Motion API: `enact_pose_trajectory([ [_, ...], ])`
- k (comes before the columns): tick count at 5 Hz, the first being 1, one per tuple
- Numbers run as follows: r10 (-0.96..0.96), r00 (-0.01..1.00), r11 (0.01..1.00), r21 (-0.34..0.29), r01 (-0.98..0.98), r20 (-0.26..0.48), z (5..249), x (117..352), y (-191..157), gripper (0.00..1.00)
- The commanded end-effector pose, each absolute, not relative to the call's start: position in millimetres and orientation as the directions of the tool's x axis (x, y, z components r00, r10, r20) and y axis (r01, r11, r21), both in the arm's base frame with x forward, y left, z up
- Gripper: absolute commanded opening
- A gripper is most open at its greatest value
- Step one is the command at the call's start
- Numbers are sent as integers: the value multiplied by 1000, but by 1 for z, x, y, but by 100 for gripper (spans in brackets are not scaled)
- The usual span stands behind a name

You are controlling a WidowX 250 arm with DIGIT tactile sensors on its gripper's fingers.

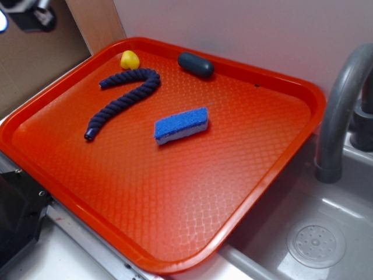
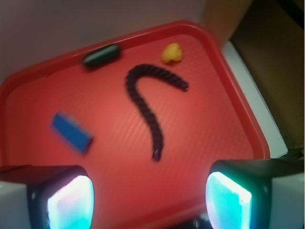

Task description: Grab the yellow duck.

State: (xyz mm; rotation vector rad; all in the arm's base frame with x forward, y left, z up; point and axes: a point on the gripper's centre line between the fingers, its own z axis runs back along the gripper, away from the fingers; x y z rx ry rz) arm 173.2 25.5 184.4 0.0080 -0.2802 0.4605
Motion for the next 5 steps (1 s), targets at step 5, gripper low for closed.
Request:
enact_pose_trajectory([
  [5, 641, 684, 736, -27, -676, 347, 64, 320, 109, 100],
])
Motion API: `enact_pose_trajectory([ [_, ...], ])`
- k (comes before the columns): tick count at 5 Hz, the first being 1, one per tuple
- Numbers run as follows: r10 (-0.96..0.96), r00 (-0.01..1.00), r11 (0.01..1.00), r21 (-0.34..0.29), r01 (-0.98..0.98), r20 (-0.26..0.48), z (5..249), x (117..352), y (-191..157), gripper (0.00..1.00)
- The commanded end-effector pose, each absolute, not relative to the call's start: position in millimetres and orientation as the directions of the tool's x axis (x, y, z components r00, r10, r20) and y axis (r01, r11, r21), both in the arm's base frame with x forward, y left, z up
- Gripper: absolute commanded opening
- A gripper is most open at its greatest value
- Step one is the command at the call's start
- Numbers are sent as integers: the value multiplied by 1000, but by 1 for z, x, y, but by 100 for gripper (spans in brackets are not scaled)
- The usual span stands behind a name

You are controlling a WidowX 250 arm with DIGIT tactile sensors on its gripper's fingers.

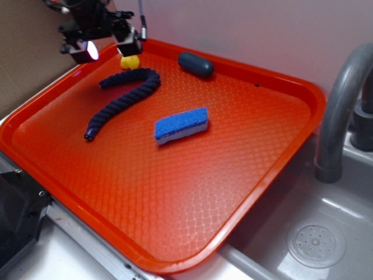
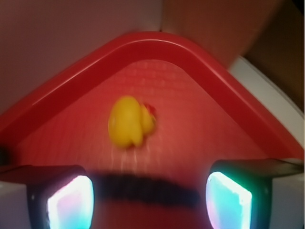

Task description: Grab the yellow duck.

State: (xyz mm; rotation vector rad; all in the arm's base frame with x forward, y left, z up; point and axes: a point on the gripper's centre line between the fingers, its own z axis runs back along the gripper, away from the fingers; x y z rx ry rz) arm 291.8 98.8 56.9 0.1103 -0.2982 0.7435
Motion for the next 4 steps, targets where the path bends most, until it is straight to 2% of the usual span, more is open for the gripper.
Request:
enact_pose_trajectory([
  [1, 627, 712, 753, -13, -658, 317, 50, 332, 109, 100],
  [2, 608, 741, 772, 9, -636, 285, 38, 330, 105, 99],
  [3, 587, 757, 786, 23, -618, 288, 36, 328, 104, 0],
  [4, 576, 757, 787, 43, -616, 308, 36, 324, 104, 0],
])
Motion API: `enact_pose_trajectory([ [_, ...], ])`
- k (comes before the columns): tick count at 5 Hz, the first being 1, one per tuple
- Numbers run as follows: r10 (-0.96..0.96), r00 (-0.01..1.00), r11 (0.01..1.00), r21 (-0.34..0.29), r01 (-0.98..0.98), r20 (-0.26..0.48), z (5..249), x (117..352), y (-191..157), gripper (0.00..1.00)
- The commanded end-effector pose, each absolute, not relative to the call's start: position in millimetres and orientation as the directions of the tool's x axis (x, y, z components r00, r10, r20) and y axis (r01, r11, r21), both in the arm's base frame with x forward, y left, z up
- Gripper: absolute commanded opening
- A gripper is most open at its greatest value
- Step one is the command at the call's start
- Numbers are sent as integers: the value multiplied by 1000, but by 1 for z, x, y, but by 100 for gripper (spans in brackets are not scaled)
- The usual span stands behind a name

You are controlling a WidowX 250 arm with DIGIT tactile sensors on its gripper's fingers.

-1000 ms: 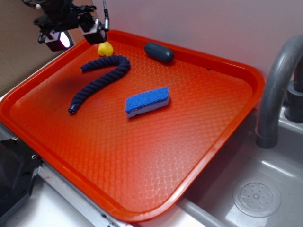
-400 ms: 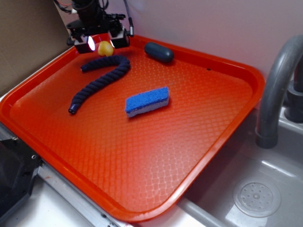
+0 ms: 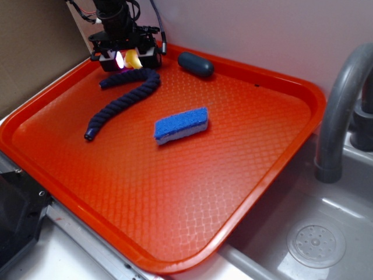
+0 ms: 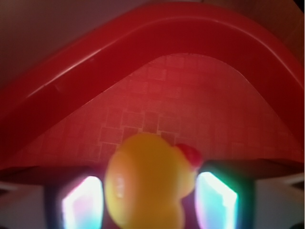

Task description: Grab the yellow duck.

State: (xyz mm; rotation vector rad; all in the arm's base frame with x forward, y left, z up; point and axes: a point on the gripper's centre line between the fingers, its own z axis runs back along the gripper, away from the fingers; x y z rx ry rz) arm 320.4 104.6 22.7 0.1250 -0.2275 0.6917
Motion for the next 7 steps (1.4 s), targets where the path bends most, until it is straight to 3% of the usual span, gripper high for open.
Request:
enact_pose_trajectory([
  [1, 559, 770, 801, 40, -598, 308, 53, 319, 102, 0],
  [2, 542, 797, 820, 40, -571, 266, 103, 286, 80, 0],
  [3, 516, 836, 852, -8, -524, 187, 156, 259, 66, 0],
  [4, 448, 880, 893, -37, -448, 158, 186, 228, 44, 0],
  [5, 367, 919, 929, -106, -354, 144, 216, 200, 22, 0],
  [6, 355, 920, 929, -168, -329, 167, 229, 188, 15, 0],
  [7, 256, 952, 955, -198, -222, 170, 214, 194, 18, 0],
])
